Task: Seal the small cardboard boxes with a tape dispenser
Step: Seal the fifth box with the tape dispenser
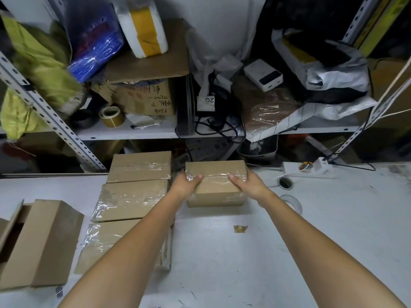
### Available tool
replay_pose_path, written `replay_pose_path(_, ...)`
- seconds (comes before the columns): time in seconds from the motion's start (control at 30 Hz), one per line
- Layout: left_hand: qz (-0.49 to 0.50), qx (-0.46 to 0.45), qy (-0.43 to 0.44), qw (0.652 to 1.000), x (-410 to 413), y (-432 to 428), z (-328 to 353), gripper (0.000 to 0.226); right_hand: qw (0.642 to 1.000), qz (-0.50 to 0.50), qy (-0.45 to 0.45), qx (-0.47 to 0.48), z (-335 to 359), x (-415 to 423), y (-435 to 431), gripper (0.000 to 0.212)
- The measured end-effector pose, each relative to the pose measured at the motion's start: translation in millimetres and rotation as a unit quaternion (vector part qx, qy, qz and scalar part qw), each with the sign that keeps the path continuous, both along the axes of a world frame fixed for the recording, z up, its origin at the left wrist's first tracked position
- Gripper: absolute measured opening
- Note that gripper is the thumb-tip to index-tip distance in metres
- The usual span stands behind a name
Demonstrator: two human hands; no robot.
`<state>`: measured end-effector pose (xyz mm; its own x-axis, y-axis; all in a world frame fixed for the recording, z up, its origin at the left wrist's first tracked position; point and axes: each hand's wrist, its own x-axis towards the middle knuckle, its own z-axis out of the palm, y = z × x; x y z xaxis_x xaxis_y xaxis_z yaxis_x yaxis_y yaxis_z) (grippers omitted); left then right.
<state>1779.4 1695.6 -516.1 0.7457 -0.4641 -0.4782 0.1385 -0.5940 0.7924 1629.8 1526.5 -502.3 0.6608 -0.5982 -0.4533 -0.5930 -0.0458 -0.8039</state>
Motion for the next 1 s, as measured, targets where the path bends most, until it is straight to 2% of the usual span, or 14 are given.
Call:
replay_pose_path(0.17, -0.02, 0.05, -0.084, 0.995, -5, 0, 19, 0.057, 0.994, 0.026, 0.059, -0.091, 25, 3, 0, 0.054)
replay_pose_path(0.3, -0.08, 0.078, -0.136, 0.984, -13, 14, 46, 0.055, 0.97, 0.096, 0.108, -0.197, 59, 2, 5, 0.059)
replay_pose_path(0.4, -0.127, 0.102, -0.182, 0.97, -17, 37, 73, 0.052, 0.956, 0.138, 0.124, -0.228, 83, -1, 20, 0.061)
replay_pose_path(0.57, -0.159, 0.151, -0.23, 0.948, -25, 101, 121, 0.041, 0.936, 0.21, 0.123, -0.255, 119, -2, 70, 0.058)
replay_pose_path(0.67, -0.158, 0.18, -0.252, 0.938, -28, 157, 147, 0.042, 0.927, 0.243, 0.114, -0.261, 138, 0, 114, 0.059)
replay_pose_path(0.87, -0.1, 0.19, -0.246, 0.945, -22, 283, 177, 0.043, 0.912, 0.298, 0.084, -0.271, 163, 19, 209, 0.051)
replay_pose_path(1.0, -0.071, 0.223, -0.259, 0.937, 1, 380, 185, 0.041, 0.917, 0.312, 0.06, -0.24, 170, 46, 285, 0.053)
